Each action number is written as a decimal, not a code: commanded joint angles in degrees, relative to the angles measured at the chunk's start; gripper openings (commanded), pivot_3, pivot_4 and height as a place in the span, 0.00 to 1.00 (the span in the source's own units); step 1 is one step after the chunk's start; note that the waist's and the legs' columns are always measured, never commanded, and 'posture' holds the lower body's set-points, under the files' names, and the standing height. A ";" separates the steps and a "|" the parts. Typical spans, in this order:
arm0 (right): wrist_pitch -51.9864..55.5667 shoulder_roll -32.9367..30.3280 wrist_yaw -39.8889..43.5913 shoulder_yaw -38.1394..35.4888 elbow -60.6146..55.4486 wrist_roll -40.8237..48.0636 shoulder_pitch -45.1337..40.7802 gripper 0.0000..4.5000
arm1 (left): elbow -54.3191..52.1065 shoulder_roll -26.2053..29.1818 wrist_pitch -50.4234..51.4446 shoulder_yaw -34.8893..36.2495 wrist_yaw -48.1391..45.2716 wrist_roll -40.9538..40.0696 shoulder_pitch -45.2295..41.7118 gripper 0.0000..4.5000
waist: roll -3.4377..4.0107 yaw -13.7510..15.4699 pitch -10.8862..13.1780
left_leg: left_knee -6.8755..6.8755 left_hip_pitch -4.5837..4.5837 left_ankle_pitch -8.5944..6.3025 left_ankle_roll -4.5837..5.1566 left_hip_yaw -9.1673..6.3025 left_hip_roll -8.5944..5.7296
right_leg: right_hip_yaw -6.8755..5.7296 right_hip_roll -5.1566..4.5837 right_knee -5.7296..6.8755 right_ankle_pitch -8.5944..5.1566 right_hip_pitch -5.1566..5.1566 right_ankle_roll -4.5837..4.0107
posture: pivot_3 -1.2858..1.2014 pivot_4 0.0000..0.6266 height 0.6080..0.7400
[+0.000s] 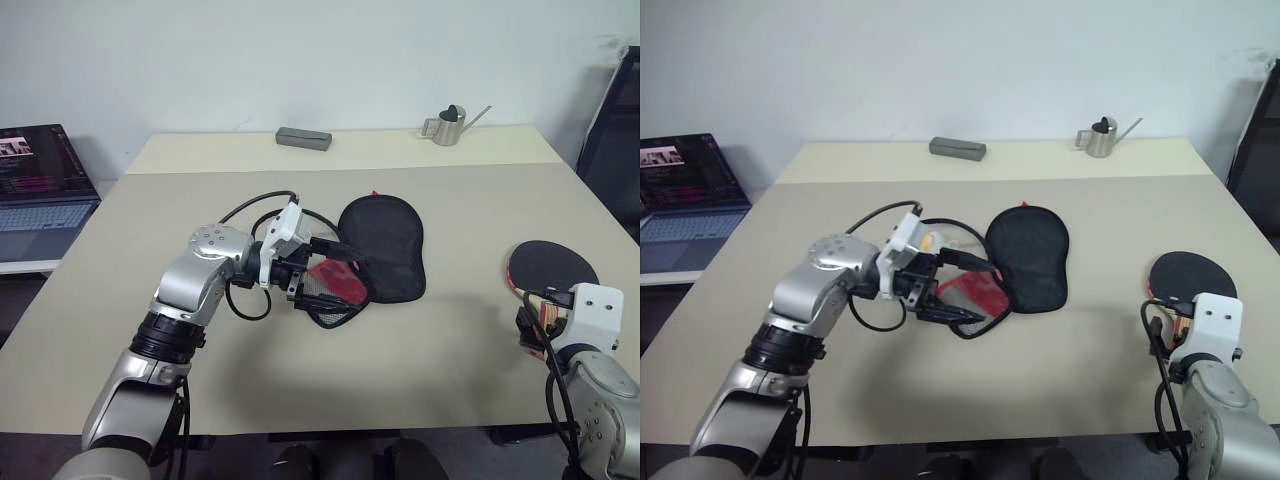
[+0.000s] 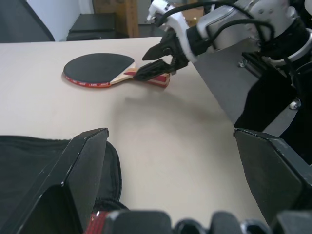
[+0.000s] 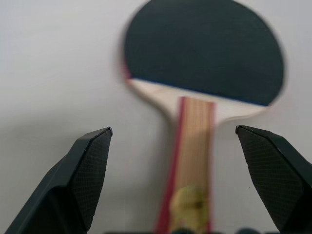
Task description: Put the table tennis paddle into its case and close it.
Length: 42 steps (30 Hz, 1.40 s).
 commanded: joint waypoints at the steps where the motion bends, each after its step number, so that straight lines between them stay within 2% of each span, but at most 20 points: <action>1: -4.13 0.54 -1.09 -1.06 2.95 -1.06 -0.64 0.99 | -0.64 0.02 -0.73 0.13 -0.94 0.21 -0.89 1.00 | 0.00 -0.01 0.00 | 0.00 0.00 0.00 0.00 -0.02 0.01 | -0.01 0.01 0.00 0.00 0.00 0.00 | 0.52 0.24 1.00; 14: -11.15 1.98 -2.82 2.19 12.46 -2.44 -1.15 0.99 | -2.37 1.04 -0.09 1.19 0.47 0.08 0.88 1.00 | -0.08 -0.79 -0.05 | 0.03 0.09 0.00 0.00 0.01 0.02 | 0.03 0.02 0.04 0.01 0.07 0.00 | 0.52 0.24 1.00; 17: -11.67 1.86 -3.48 2.45 13.71 -2.70 -1.74 0.86 | -3.11 1.35 0.42 1.35 0.34 -0.40 1.30 1.00 | -0.11 -0.85 -0.07 | 0.06 0.11 0.00 0.01 0.01 0.02 | 0.03 0.02 0.05 0.02 0.10 0.00 | 0.52 0.24 1.00; 23: -11.25 2.89 -4.85 2.17 14.36 -2.61 -2.08 0.41 | -4.23 1.37 0.79 1.82 0.38 -1.28 1.66 1.00 | -0.14 -0.62 -0.09 | 0.27 0.08 0.00 0.01 -0.06 0.00 | 0.00 0.03 0.07 0.03 0.18 0.02 | 0.52 0.24 1.00; 25: -11.01 3.27 -5.37 1.84 14.56 -2.42 -2.28 0.29 | -4.49 1.23 0.99 2.05 0.65 -1.57 1.63 1.00 | -0.16 -0.53 -0.10 | 0.28 0.08 0.00 0.01 -0.07 -0.01 | -0.01 0.03 0.07 0.03 0.18 0.03 | 0.52 0.24 1.00; 26: -10.99 3.38 -5.54 1.73 14.62 -2.37 -2.36 0.28 | -4.58 1.20 1.12 2.15 0.78 -1.67 1.63 1.00 | -0.16 -0.51 -0.10 | 0.28 0.08 0.00 0.01 -0.08 -0.01 | -0.02 0.03 0.06 0.03 0.19 0.03 | 0.52 0.24 1.00; 34: -12.33 2.07 -5.41 2.69 14.17 -2.50 -3.77 0.28 | -5.29 2.13 1.43 3.74 2.52 -1.92 2.27 1.00 | -0.16 -0.54 -0.10 | 0.28 0.08 0.00 0.01 -0.08 0.00 | -0.01 0.03 0.07 0.03 0.19 0.03 | 0.52 0.24 1.00; 42: -12.81 -0.82 -3.28 9.59 8.39 -2.21 -7.96 0.28 | -6.60 4.99 2.38 8.13 6.04 -1.96 5.56 1.00 | -0.09 -1.03 -0.05 | 0.25 0.03 0.00 0.01 -0.05 0.04 | 0.03 0.06 0.10 0.03 0.05 0.02 | 0.52 0.24 1.00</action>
